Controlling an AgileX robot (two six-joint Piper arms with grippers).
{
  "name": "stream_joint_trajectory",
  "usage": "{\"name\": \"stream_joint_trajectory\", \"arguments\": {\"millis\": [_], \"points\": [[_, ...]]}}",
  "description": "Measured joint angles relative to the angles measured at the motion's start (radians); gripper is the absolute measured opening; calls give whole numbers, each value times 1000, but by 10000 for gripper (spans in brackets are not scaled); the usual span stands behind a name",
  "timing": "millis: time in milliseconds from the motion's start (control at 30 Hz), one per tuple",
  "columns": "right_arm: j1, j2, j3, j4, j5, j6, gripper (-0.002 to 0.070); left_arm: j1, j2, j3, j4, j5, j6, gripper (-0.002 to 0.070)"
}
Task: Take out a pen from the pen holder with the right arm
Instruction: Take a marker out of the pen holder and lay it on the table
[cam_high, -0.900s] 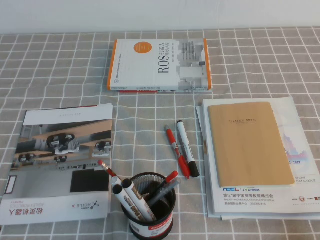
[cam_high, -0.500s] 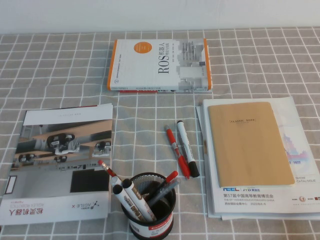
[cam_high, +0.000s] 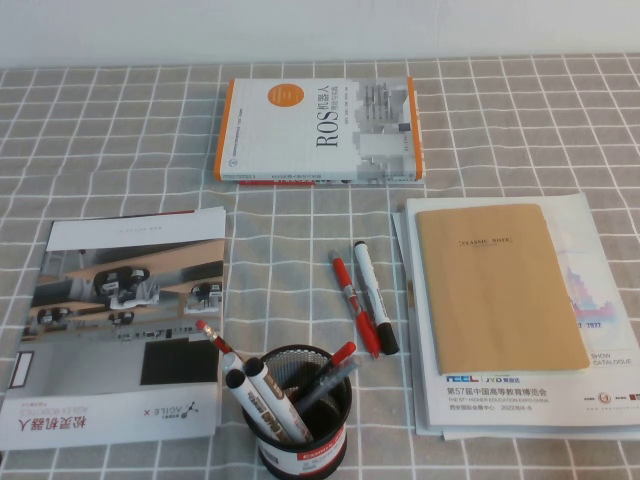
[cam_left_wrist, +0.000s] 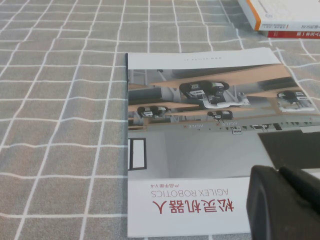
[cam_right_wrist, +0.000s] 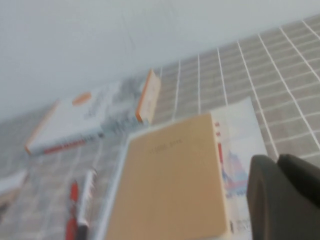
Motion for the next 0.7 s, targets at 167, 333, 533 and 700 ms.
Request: {"name": "stream_joint_trajectory", "arguments": {"millis": [167, 333, 533, 700], "points": [[0, 0, 0, 156, -45, 0, -13, 0, 0, 0, 0, 0, 0, -3], [0, 0, 0, 263, -58, 0, -13, 0, 0, 0, 0, 0, 0, -3], [0, 0, 0, 289, -62, 0, -13, 0, 0, 0, 0, 0, 0, -3], [0, 0, -37, 304, 22, 0, -13, 0, 0, 0, 0, 0, 0, -3]]}}
